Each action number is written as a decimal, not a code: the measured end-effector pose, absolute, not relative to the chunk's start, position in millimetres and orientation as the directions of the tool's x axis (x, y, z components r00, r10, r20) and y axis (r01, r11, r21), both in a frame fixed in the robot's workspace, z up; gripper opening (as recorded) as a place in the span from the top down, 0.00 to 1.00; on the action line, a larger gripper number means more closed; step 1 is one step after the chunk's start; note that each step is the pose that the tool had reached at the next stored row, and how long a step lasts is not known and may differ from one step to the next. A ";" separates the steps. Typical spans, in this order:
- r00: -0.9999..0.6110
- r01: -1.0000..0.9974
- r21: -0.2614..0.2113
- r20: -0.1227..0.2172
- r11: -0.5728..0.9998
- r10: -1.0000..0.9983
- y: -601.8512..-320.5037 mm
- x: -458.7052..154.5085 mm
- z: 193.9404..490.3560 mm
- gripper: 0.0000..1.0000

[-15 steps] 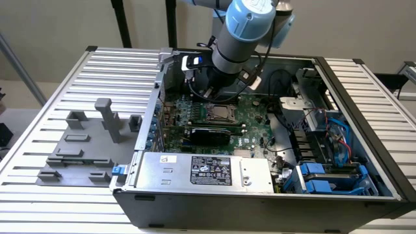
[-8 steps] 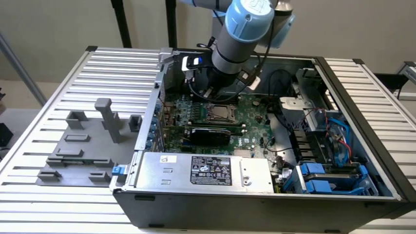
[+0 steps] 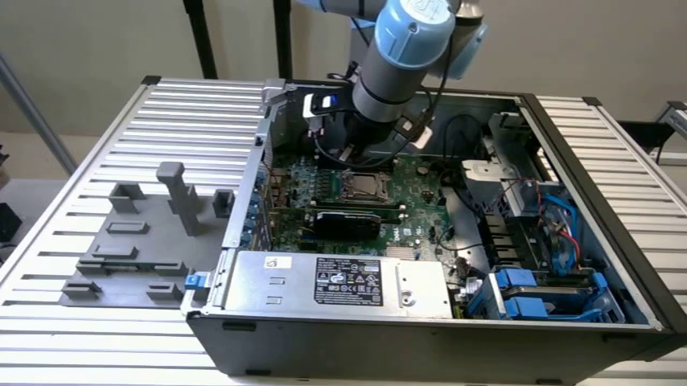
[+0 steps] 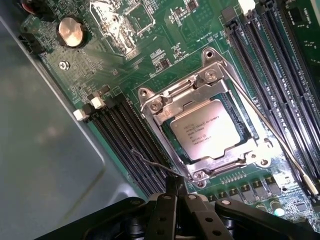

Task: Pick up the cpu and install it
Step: 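Install the first cpu locking lever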

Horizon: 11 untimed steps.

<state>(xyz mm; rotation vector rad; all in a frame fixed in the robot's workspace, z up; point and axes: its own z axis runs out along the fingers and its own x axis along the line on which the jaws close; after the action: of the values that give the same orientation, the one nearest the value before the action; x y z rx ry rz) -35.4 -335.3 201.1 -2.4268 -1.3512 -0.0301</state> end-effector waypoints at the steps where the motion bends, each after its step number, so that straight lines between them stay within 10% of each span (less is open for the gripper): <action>1: 0.542 0.826 -0.300 0.191 -0.477 0.818 -335.2 -33.9 200.9 0.89; 11: 0.542 0.826 -0.298 0.186 -0.479 0.820 -334.3 -18.2 198.7 0.89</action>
<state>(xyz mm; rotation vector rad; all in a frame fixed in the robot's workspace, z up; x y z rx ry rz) -18.2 -334.3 198.7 -2.4322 -1.3532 -0.0250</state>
